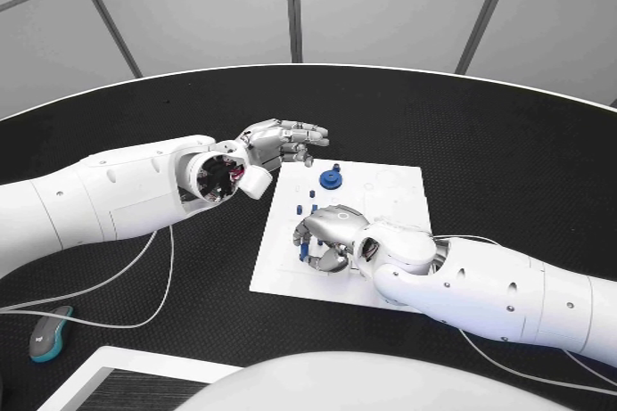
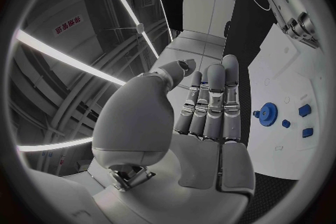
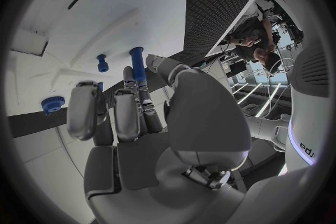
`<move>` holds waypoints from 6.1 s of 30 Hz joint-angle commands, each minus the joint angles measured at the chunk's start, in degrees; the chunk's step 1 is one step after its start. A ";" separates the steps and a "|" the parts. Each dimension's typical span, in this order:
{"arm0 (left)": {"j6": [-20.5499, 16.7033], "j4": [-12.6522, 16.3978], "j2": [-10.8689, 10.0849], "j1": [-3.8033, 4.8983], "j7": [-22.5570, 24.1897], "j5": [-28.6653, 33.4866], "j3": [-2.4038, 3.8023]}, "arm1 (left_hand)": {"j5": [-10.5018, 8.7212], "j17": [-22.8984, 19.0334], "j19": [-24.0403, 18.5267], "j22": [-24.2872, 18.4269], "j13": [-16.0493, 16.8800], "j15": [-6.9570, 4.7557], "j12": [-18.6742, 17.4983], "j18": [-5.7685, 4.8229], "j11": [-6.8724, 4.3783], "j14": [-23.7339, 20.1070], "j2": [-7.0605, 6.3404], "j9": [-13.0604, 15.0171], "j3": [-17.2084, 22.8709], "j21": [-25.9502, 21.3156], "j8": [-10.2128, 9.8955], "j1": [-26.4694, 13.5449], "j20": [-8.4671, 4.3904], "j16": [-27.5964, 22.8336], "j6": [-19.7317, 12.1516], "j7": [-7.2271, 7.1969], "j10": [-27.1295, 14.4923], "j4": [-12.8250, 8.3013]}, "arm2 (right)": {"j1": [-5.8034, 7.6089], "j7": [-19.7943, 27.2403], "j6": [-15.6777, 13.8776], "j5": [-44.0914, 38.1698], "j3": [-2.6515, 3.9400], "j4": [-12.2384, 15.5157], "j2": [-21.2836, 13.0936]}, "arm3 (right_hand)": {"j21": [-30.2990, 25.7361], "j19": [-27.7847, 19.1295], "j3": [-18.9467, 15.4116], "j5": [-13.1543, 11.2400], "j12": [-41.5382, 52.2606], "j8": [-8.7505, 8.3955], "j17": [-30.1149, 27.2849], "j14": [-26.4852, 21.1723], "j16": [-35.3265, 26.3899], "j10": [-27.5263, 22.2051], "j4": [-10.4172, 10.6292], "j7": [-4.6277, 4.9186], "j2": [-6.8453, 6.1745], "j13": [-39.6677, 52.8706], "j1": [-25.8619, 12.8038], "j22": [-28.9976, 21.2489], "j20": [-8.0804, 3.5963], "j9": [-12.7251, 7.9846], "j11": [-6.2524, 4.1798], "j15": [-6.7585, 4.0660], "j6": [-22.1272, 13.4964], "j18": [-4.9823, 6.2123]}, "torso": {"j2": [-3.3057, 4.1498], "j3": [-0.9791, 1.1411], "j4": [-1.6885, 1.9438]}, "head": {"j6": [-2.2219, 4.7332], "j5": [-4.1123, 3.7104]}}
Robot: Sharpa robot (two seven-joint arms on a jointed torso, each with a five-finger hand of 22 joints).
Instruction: Assemble the parts on the task board
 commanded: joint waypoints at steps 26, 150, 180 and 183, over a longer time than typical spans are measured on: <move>0.10 -0.75 -0.22 -0.02 0.03 0.00 -0.01 | 0.10 -0.07 -0.40 -0.11 -0.10 -0.04 0.27 0.88 -0.05 -0.39 0.46 -0.04 -0.26 -0.22 0.21 -0.07 0.08 -0.19 -0.47 0.04 -0.55 -0.01 | 1.00 0.58 -13.33 6.03 0.84 14.09 -14.96 | -6.77 -0.16 -5.36 -0.30 7.29 -0.24 -2.14 1.07 -0.81 0.49 2.40 -0.52 0.38 -0.27 1.32 0.45 -0.20 -0.39 -0.80 -0.51 0.29 1.83 | -0.38 -0.12 -0.56 | 1.30 -2.31; -0.14 -0.12 -1.33 -0.05 -0.42 0.00 -0.04 | 0.11 -0.15 -0.39 -0.27 -0.15 -0.02 0.59 0.88 -0.07 -0.47 0.61 -0.03 -0.54 -0.42 0.37 -0.25 0.12 -0.10 -0.47 0.00 -0.66 0.31 | -4.16 -19.37 -15.99 19.85 0.54 16.79 -23.03 | 15.36 5.30 -15.35 6.65 76.54 15.44 19.00 5.38 9.10 24.78 15.24 -5.83 5.34 70.40 1.20 13.96 -4.01 5.01 -6.41 -4.92 5.20 -2.50 | -0.94 0.00 -2.87 | 1.48 -5.51; -0.22 0.01 -1.21 -0.04 -0.63 0.00 -0.04 | 0.13 -0.17 -0.38 -0.30 -0.16 -0.02 0.64 0.88 -0.07 -0.47 0.68 -0.04 -0.56 -0.45 0.39 -0.26 0.13 -0.08 -0.48 0.00 -0.69 0.38 | -3.90 -19.97 -12.39 19.94 0.72 11.89 -16.75 | 15.89 5.47 -13.70 6.06 77.72 19.13 19.28 5.45 9.17 26.13 15.38 -7.42 4.79 71.97 -11.03 14.26 -5.02 7.93 -7.76 -6.04 8.34 -2.63 | -0.82 0.00 -2.68 | 1.15 -5.09; -0.22 0.02 -1.20 -0.04 -0.67 0.00 -0.04 | 0.13 -0.18 -0.36 -0.33 -0.17 -0.02 0.70 0.88 -0.07 -0.48 0.74 -0.04 -0.59 -0.50 0.43 -0.30 0.13 -0.06 -0.47 -0.01 -0.71 0.47 | -3.89 -20.00 -12.32 19.94 0.72 11.75 -16.64 | 15.84 5.46 -14.36 5.50 77.67 19.61 19.19 5.43 9.13 26.13 15.39 -7.47 4.52 71.99 -13.04 14.25 -5.10 8.34 -7.81 -6.11 8.26 -2.62 | -0.80 0.01 -2.67 | 1.12 -5.05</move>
